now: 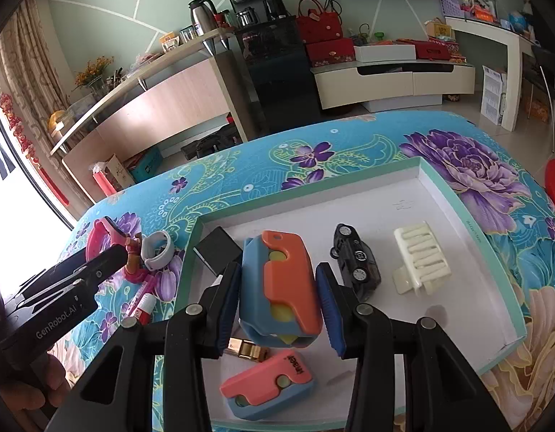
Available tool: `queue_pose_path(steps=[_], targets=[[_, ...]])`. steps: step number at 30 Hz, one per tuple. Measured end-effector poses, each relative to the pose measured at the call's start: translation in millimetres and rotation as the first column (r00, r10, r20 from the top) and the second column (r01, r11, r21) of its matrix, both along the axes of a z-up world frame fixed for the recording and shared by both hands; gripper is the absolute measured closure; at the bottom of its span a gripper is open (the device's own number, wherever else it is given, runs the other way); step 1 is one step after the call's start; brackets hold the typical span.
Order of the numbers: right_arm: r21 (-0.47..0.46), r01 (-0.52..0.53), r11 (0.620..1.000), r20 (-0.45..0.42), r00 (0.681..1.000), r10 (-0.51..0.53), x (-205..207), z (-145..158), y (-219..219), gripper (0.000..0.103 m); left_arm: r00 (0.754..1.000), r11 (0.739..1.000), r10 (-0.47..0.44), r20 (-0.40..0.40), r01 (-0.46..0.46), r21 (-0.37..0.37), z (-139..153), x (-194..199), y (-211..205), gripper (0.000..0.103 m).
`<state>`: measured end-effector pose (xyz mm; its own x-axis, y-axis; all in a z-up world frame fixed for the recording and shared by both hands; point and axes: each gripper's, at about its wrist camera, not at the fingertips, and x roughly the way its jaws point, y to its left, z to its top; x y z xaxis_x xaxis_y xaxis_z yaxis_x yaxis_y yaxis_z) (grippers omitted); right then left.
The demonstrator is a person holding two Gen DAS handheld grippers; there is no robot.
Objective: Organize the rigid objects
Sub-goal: 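Carry the toy with the right tool while the left tool carries the pink band over the tray, then lower and release the toy with the right tool while the left tool releases the pink band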
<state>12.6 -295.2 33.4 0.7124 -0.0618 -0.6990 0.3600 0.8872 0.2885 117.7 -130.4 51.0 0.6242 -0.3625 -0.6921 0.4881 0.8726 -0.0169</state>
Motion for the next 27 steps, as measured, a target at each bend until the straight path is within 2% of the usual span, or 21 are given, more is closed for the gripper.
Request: queue_pose_path(steps=[14,27], targets=[[0.023,0.043,0.999,-0.032,0.999,-0.042,-29.7,-3.3,-27.8,0.059,0.985,0.982,-0.170,-0.006,0.170,0.077,-14.2,-36.1,-61.9,0.043],[0.036,0.044,0.998,-0.061,0.997,-0.042,-33.7,-11.1,-37.6,0.059,0.974,0.967,-0.220,-0.045,0.224,0.120,-29.6,-46.6,-82.7,0.042]])
